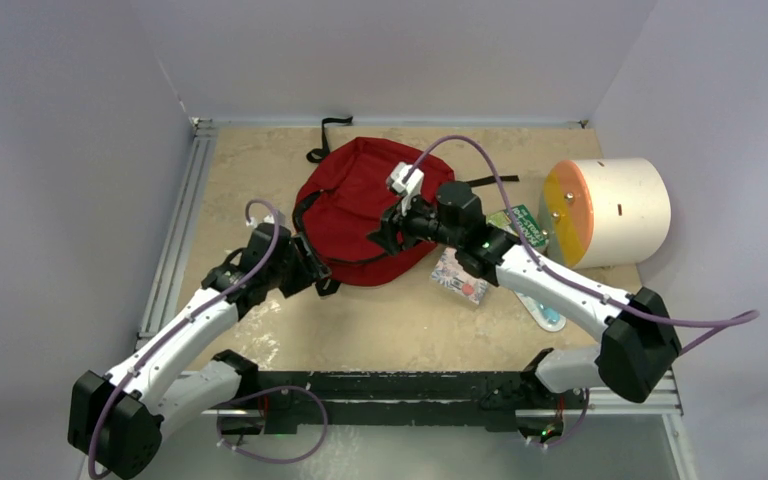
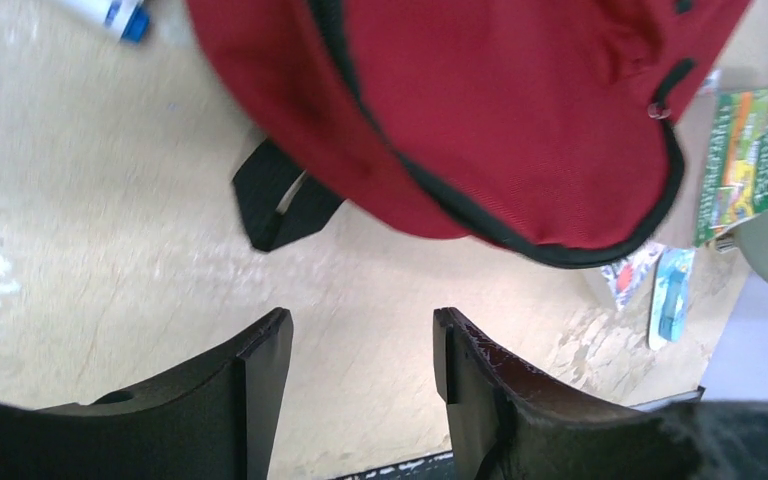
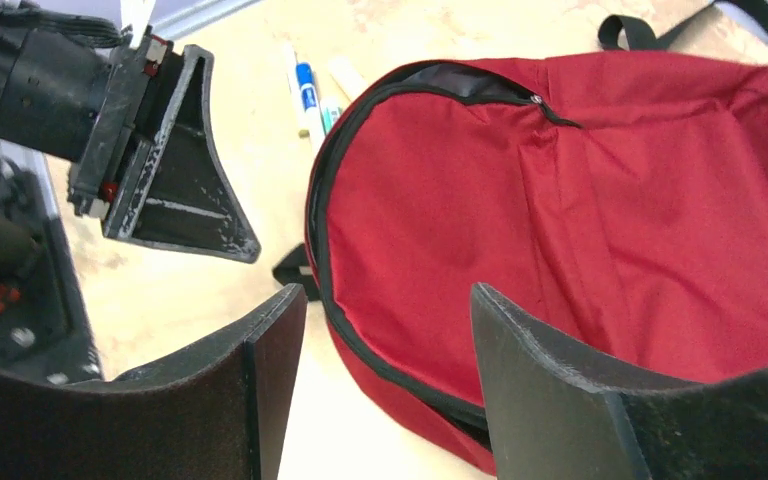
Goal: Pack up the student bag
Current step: Adjust the student bag at the center of the board.
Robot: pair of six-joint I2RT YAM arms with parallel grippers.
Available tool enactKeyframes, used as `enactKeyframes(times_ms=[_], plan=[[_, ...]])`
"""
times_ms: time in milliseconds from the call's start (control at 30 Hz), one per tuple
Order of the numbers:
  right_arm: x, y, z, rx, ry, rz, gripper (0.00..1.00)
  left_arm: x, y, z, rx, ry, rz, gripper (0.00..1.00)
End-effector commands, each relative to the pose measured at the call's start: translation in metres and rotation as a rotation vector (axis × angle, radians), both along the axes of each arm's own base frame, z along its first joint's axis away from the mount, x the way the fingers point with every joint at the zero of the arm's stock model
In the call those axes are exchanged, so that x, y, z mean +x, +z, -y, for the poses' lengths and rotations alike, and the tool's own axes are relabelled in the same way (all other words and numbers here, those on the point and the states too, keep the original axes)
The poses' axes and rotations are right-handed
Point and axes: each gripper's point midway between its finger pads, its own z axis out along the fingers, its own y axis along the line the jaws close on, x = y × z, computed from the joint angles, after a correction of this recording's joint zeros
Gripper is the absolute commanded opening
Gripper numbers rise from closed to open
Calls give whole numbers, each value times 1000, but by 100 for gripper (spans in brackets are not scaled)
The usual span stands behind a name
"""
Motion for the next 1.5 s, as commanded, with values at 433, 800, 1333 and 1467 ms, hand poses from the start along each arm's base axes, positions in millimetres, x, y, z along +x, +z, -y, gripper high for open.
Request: enactKeyframes(times_ms=[433,800,1333,1467], plan=[[-1,-60,-36,-403,470,371,53,-6,-28,6,-50,29,-75,51],[5,-80,-49,-477,478,370,50,-4,-28,5,-37,16,-61,51],[-15,-60,-45,-444,529,379,51,-4,-31,9,-46,-2,-62,50],[-20,-55,-40,-452,541,387,51,-2,-30,11,-53,-9,-60,50]])
